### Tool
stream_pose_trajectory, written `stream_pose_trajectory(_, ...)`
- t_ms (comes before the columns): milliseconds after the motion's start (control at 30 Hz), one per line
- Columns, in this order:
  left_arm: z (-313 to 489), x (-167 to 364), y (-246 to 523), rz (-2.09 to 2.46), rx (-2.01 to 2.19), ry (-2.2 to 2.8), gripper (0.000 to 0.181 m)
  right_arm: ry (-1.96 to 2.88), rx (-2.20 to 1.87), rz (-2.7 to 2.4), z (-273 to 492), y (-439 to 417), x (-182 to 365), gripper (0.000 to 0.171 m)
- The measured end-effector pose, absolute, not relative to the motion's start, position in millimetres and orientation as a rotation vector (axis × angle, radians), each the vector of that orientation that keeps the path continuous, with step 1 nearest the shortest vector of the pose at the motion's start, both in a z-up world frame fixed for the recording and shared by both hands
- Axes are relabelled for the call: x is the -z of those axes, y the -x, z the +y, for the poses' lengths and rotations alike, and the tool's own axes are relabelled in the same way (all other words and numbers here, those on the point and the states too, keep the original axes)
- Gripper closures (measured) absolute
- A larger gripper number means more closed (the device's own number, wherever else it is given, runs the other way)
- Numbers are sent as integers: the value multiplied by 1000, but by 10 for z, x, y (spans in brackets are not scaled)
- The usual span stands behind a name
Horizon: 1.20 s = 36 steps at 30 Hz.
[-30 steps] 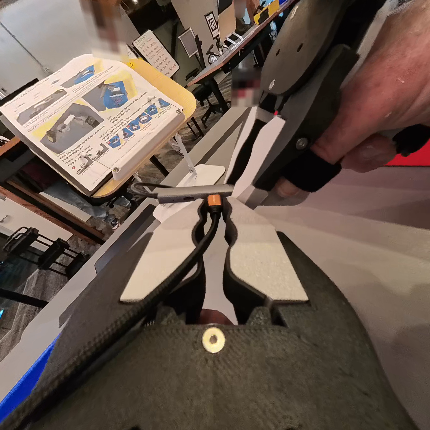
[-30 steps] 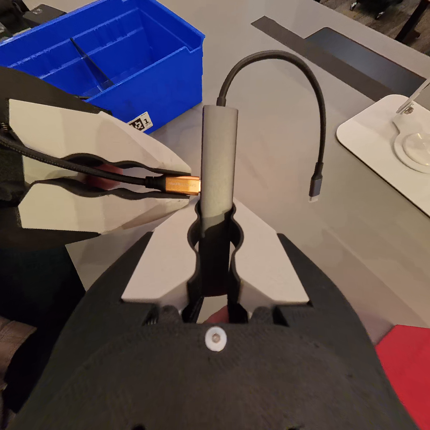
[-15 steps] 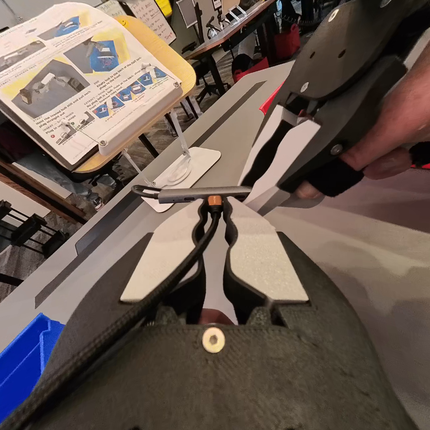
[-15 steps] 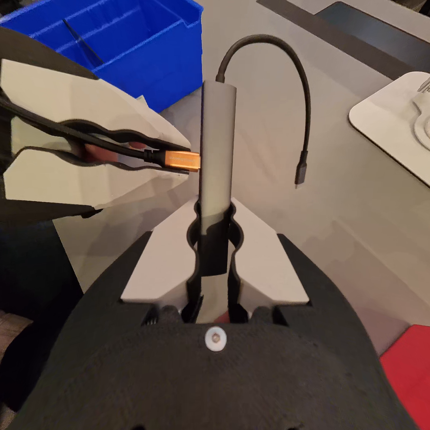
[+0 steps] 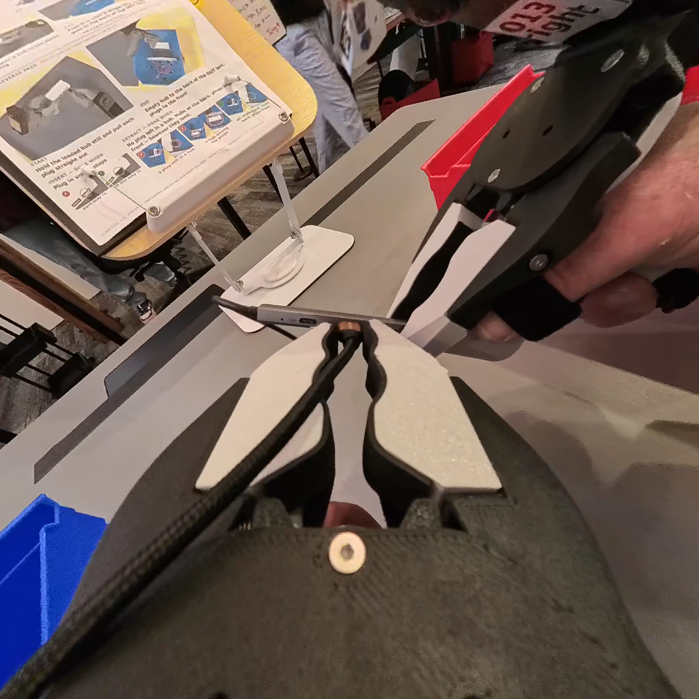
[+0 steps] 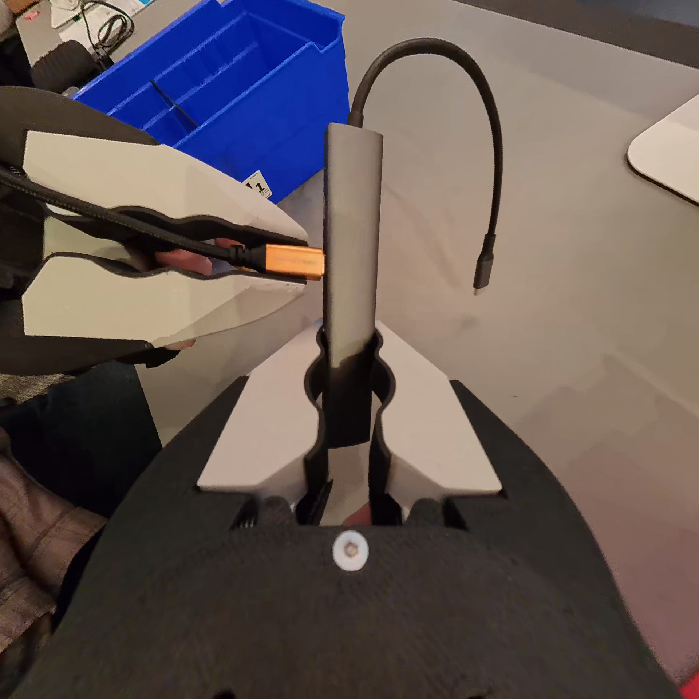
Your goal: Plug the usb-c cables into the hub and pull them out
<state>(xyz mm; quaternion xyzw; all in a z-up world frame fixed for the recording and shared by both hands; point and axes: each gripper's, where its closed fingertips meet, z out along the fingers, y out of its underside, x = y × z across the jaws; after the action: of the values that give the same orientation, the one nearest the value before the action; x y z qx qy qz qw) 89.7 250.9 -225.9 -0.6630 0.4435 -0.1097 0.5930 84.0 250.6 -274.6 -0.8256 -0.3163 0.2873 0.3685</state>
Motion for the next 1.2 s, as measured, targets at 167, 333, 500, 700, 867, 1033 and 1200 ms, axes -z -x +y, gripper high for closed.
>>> stream_pose_trajectory(167,2514,2260,-885,1027,253,1543,169,2102,-715,-822,2511,-829,2742,155)
stream_pose_trajectory(333,2496,2264,-901,1029,266,1544,169,2093,-680,-843,2505,-790,2743,140)
stream_pose_trajectory(500,2444,2251,-938,1039,267,1523,170,2101,-682,-861,2484,-762,2792,142)
stream_pose_trajectory(700,2402,2227,-960,1046,265,1506,170,2118,-717,-862,2461,-774,2810,151)
stream_pose_trajectory(867,2379,2208,-979,1055,257,1487,170,2115,-746,-862,2449,-780,2803,153)
stream_pose_trajectory(1033,2373,2192,-983,1058,263,1466,170,2110,-756,-866,2445,-785,2792,155)
stream_pose_trajectory(1200,2370,2197,-982,1061,249,1463,170,2112,-737,-864,2459,-793,2799,155)
